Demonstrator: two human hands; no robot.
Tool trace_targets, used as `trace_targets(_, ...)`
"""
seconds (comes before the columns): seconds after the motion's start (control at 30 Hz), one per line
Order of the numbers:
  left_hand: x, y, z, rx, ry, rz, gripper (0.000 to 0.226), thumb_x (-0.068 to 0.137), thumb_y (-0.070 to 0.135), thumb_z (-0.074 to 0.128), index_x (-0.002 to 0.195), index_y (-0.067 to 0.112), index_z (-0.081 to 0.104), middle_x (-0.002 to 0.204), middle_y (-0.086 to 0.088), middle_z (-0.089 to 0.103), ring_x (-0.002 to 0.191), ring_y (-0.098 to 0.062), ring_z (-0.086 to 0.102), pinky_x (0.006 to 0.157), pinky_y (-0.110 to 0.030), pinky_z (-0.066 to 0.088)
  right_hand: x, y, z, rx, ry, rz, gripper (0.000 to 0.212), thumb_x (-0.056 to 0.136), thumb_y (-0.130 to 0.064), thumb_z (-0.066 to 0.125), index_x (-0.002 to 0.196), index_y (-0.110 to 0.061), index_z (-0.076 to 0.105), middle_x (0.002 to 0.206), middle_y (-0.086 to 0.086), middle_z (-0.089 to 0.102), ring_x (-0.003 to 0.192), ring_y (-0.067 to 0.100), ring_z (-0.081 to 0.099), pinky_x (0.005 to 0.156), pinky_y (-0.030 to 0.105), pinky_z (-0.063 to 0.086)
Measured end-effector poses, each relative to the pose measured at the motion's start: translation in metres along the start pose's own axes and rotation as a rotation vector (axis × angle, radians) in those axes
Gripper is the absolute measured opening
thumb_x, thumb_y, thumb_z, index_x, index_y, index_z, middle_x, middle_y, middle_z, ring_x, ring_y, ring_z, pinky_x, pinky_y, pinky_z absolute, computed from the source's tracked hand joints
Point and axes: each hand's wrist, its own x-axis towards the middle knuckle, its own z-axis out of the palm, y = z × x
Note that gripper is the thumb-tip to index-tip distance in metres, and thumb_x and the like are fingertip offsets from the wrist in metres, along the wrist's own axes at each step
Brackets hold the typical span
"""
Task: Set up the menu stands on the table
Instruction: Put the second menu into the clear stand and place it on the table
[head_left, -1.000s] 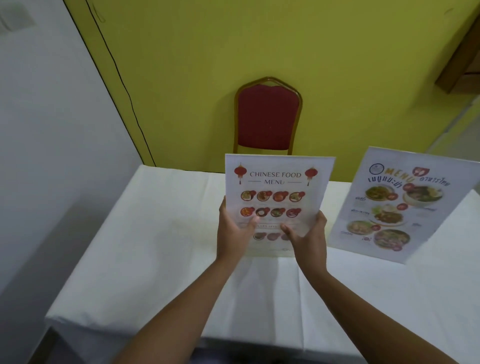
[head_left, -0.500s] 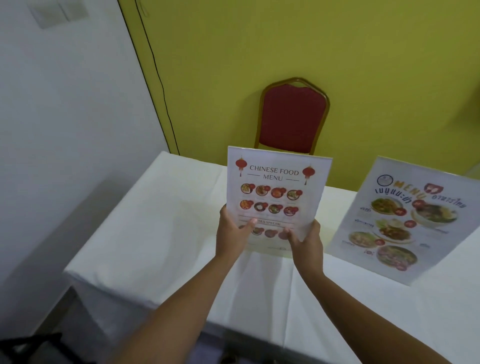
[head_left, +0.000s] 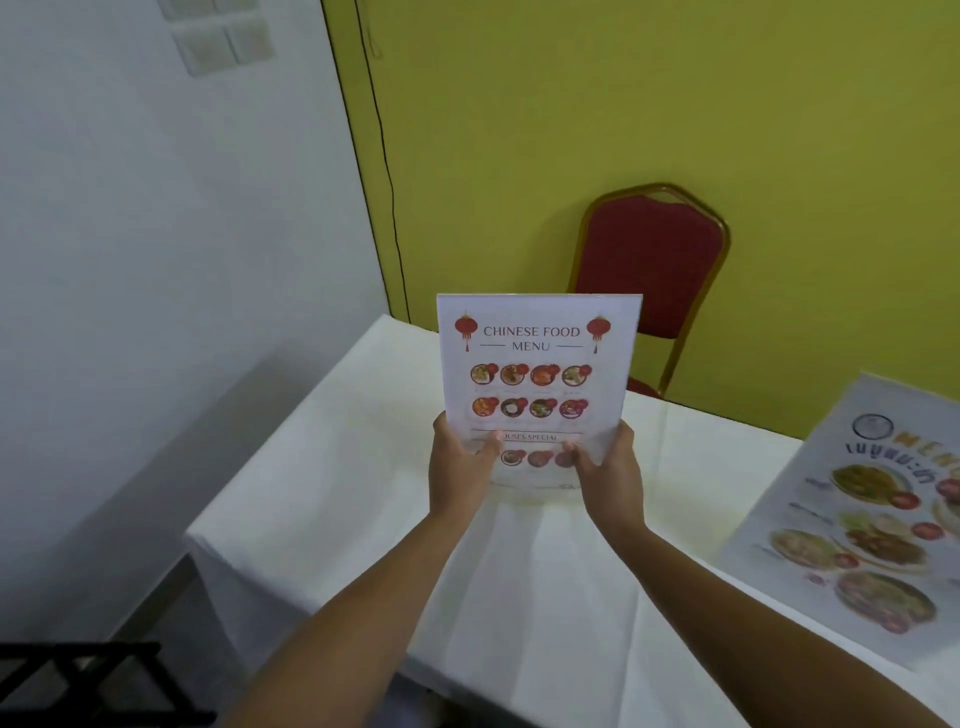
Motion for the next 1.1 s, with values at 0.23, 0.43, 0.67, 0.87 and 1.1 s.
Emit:
trace_targets(0.23, 0.026, 0.002, -0.006, -0.011, 0.022, -0.004, 0.052, 0.086, 0.030, 0.072, 0.126, 0.017, 0.042, 0.122, -0.002, 0.064, 0.103, -0.024, 0.069, 0.081, -0.040, 0.061, 0.030, -0.013, 0.010, -0.023, -0.040, -0.056, 0.046, 0.090, -0.029, 0.064, 0.126, -0.017, 0.039, 0.092, -0.010, 0.067, 0.087, 0.014, 0.064, 0.068, 0.030, 0.047)
trace_targets(0.43, 0.095, -0.003, -0.034, -0.021, 0.046, -0.014, 0.048, 0.089, 0.021, 0.068, 0.128, 0.018, 0.041, 0.125, -0.003, 0.064, 0.104, -0.025, 0.070, 0.082, -0.041, 0.061, 0.076, -0.047, 0.066, -0.039, -0.100, -0.049, 0.044, 0.089, -0.025, 0.065, 0.124, -0.014, 0.040, 0.098, -0.006, 0.063, 0.093, 0.018, 0.059, 0.080, 0.037, 0.048)
trace_targets(0.67, 0.157, -0.014, -0.053, 0.007, 0.085, -0.038, 0.050, 0.092, 0.019, 0.066, 0.134, 0.018, 0.040, 0.129, -0.003, 0.060, 0.114, -0.023, 0.066, 0.084, -0.039, 0.060, 0.126, -0.064, 0.124, -0.068, -0.173, -0.044, 0.037, 0.089, -0.025, 0.063, 0.117, -0.017, 0.041, 0.105, 0.005, 0.069, 0.100, 0.022, 0.062, 0.077, 0.033, 0.042)
trace_targets(0.87, 0.178, -0.022, -0.059, 0.048, 0.091, -0.063, 0.050, 0.093, 0.019, 0.064, 0.137, 0.019, 0.039, 0.133, -0.003, 0.059, 0.117, -0.023, 0.064, 0.081, -0.034, 0.059, 0.141, -0.070, 0.142, -0.089, -0.174, -0.032, 0.031, 0.092, -0.018, 0.060, 0.117, -0.014, 0.042, 0.087, -0.009, 0.064, 0.073, -0.006, 0.056, 0.075, 0.030, 0.040)
trace_targets(1.1, 0.170, -0.036, -0.051, -0.006, 0.099, -0.074, 0.056, 0.092, 0.022, 0.065, 0.140, 0.025, 0.037, 0.136, 0.000, 0.058, 0.118, -0.021, 0.063, 0.091, -0.044, 0.058, 0.135, -0.055, 0.143, -0.121, -0.159, -0.076, 0.039, 0.091, -0.027, 0.062, 0.121, -0.012, 0.041, 0.110, -0.001, 0.066, 0.098, 0.017, 0.058, 0.076, 0.031, 0.041)
